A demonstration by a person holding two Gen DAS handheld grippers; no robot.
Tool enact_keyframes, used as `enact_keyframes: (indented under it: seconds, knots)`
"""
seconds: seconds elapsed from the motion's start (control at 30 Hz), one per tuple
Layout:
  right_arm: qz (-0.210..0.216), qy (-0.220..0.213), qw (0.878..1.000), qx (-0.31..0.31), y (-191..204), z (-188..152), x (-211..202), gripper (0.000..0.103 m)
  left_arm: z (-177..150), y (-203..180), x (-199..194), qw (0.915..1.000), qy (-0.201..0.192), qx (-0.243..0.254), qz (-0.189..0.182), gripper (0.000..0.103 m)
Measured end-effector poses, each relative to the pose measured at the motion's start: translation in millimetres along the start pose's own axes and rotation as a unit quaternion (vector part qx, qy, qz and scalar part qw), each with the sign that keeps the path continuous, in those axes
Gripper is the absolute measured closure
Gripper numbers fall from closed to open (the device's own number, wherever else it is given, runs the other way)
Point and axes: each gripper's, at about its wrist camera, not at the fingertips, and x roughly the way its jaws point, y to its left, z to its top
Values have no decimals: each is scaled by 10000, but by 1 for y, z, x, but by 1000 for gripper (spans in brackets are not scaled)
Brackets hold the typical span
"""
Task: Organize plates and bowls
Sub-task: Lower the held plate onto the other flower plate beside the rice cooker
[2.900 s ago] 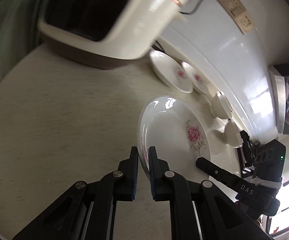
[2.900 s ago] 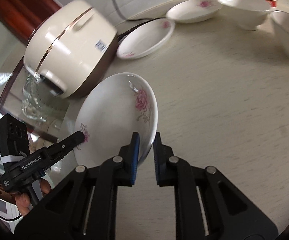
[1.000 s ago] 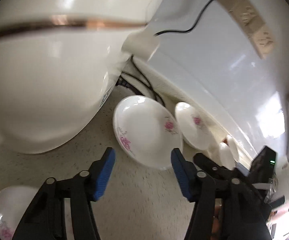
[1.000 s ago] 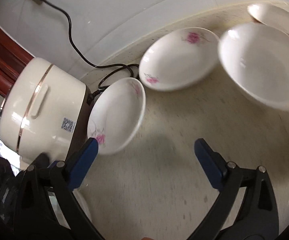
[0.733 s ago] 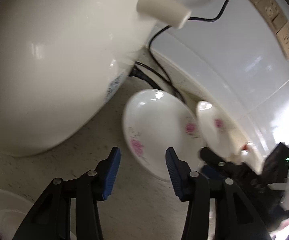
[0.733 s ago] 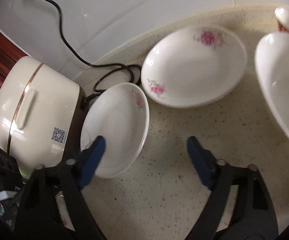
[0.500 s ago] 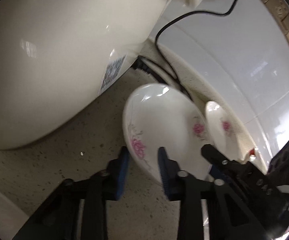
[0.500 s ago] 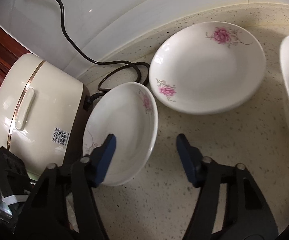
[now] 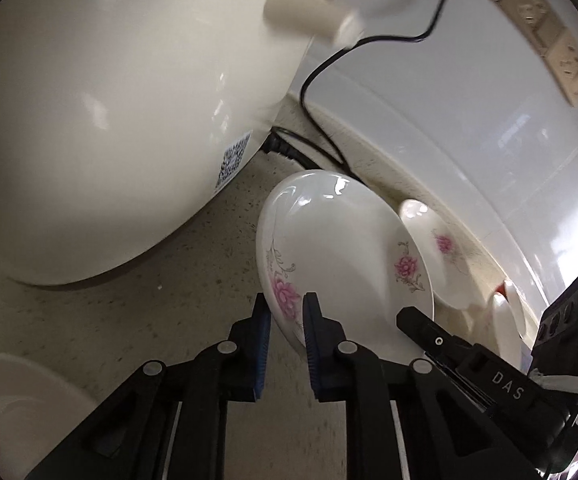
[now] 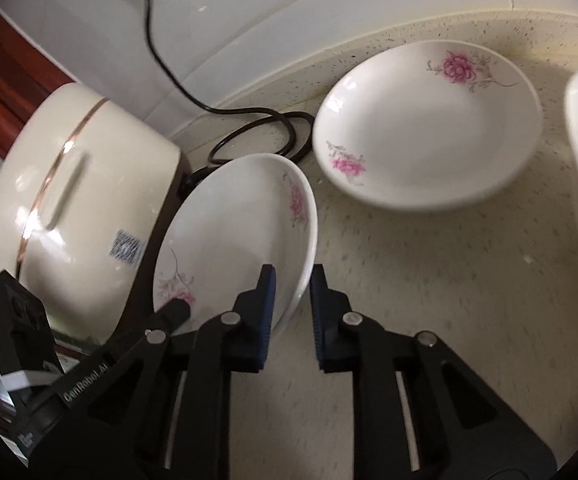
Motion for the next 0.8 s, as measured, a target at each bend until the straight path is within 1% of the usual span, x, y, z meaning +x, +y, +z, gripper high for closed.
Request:
enact_keyframes:
  seconds: [0.1,0.27,0.37,0.5,0.57,0.8]
  knots:
    - [-9,-34,10000,-70,11,-13,-17,83,-9,11,-19,9999,32,-90,-140,88]
    - [92,-26,9997,-225,35,-46,-43,83,-30,34,-62,9995,-74,-160,-265,89]
    - [211,1,9995,-244,49,-65,-54,83,-44,49,-90,9993,-169,-181,-278,90]
    - [353,60,9987,-368,67,-91,-64,83,-56,70,-114,9989,-220,-303,-296,91]
    - [433,94,9983,-381,74,-100,-66,83,-61,76,-119,9988,-225,-329,-283,91]
    - [508,257,9971,-506,93,-121,-63,83,-74,100,-140,9982,-250,-468,-272,91]
